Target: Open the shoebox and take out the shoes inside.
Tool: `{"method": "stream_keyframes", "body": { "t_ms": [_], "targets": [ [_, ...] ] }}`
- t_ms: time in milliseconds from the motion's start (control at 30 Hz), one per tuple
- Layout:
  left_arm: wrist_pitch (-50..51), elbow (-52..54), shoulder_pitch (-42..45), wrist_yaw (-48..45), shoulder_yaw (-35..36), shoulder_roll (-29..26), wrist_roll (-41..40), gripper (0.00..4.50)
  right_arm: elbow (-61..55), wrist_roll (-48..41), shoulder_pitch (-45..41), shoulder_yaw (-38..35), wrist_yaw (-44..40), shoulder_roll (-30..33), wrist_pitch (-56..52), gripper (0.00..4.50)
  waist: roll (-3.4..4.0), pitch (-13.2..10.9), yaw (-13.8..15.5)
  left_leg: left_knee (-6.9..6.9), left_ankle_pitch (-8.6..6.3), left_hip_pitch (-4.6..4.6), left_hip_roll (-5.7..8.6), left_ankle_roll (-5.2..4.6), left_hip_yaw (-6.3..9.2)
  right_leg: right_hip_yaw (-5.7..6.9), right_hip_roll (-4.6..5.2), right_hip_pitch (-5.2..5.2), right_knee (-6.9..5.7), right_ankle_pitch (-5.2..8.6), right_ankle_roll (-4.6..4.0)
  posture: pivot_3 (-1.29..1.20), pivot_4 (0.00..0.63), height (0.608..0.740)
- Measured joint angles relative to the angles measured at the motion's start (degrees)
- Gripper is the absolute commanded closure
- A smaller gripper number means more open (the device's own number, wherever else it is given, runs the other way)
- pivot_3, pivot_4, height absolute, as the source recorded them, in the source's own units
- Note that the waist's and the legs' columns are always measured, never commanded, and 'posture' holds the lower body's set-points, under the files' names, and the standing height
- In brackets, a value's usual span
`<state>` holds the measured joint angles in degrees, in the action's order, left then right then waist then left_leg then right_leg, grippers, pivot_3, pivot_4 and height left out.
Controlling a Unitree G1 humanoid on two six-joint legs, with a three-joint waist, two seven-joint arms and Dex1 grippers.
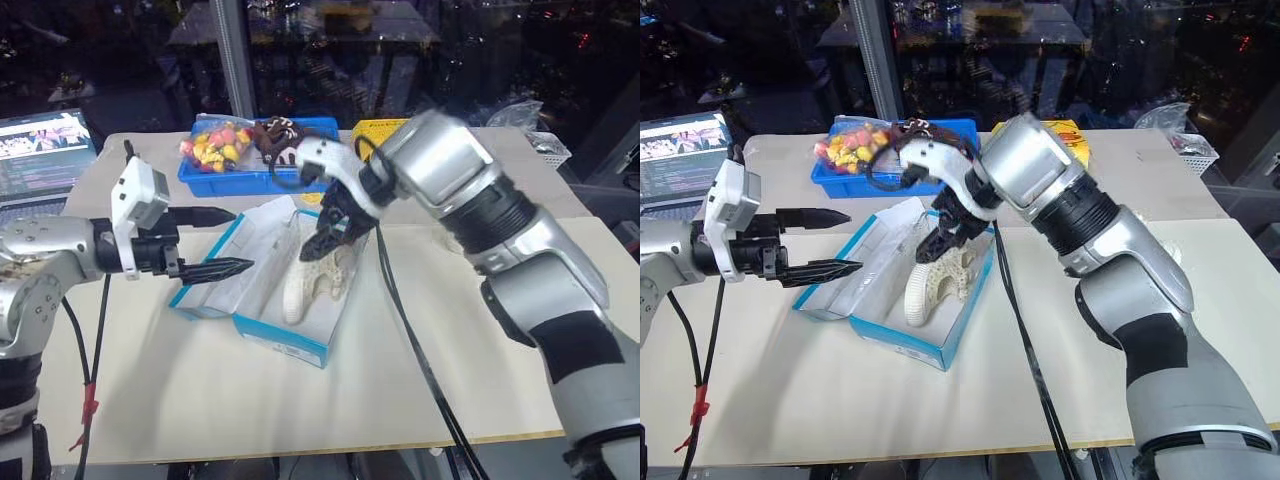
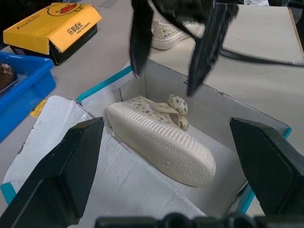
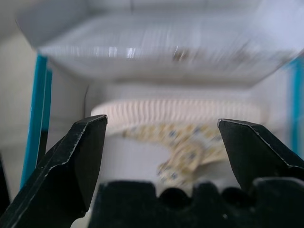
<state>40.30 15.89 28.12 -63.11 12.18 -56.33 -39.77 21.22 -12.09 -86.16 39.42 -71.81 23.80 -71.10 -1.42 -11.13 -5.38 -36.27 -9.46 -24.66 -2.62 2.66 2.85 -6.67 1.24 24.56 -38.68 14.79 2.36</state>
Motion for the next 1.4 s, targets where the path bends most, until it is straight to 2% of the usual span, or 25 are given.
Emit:
{"method": "stream_keyframes", "body": {
  "t_ms": [100,333,567,700,900,1033,1067,1400],
  "targets": [
    [0.0,0.7,-0.4,0.6,0.2,0.0,-0.2,0.00,3.6,0.5,1.5,2.1,-0.1,-1.5,0.8,0.09,0.00,0.0,-0.1,0.00,0.00,-0.01,0.00,0.00,0.01,0.00,0.00,0.00,0.00,-0.01,-0.01,0.00,0.150,0.740],
    [-0.2,1.6,-3.4,1.7,0.7,0.1,-0.7,0.00,16.0,7.4,4.2,4.4,3.6,-3.8,10.6,0.09,0.00,0.0,-0.3,0.00,0.00,-0.01,0.01,0.00,0.01,0.00,0.00,0.01,-0.01,-0.01,-0.02,0.00,0.150,0.740],
    [-0.2,2.1,-3.6,1.9,1.2,-0.2,-0.8,0.00,18.4,10.5,4.2,4.4,1.6,-4.9,13.4,0.09,0.00,0.0,-0.2,0.00,0.00,-0.01,0.01,0.00,0.03,0.02,0.00,0.01,-0.01,-0.01,-0.02,0.00,0.150,0.740],
    [-0.2,2.1,-3.6,1.8,1.5,-0.6,-0.8,0.00,18.3,11.0,4.4,4.2,0.6,-5.5,13.4,1.13,0.00,0.0,-0.2,0.01,0.00,-0.01,0.01,0.00,0.03,0.03,0.00,0.01,-0.01,-0.01,-0.01,0.00,0.150,0.740],
    [-0.1,2.0,-3.4,1.7,1.6,-0.8,-0.9,0.00,17.4,10.8,5.9,2.4,-0.7,-5.9,12.4,3.23,0.00,0.0,-0.2,0.01,0.00,-0.01,0.01,0.00,0.03,0.03,0.00,0.01,-0.01,-0.01,-0.01,0.00,0.150,0.740],
    [-0.1,1.6,-1.9,1.8,2.6,-0.8,-2.0,0.00,16.9,10.7,5.8,1.2,-1.1,-5.9,10.8,4.38,0.00,0.0,-0.2,0.01,0.00,-0.01,0.01,0.00,0.04,0.04,0.00,0.01,-0.01,0.00,0.00,0.00,0.150,0.740],
    [-0.1,1.5,-1.6,1.8,2.8,-0.8,-2.4,0.00,16.9,10.6,5.7,0.5,-1.2,-6.0,10.4,4.49,0.00,0.0,-0.2,0.01,0.00,-0.01,0.01,0.00,0.04,0.04,0.00,0.01,-0.01,0.00,0.00,0.00,0.150,0.740],
    [-0.1,-0.6,-0.9,1.3,4.4,-1.5,-3.2,0.00,12.2,6.7,-2.1,-7.4,-2.4,-4.6,6.6,4.49,0.00,0.0,-0.3,0.06,0.00,-0.03,0.00,0.01,0.05,0.06,0.00,0.05,0.00,0.00,0.00,0.00,0.150,0.740]
  ]
}}
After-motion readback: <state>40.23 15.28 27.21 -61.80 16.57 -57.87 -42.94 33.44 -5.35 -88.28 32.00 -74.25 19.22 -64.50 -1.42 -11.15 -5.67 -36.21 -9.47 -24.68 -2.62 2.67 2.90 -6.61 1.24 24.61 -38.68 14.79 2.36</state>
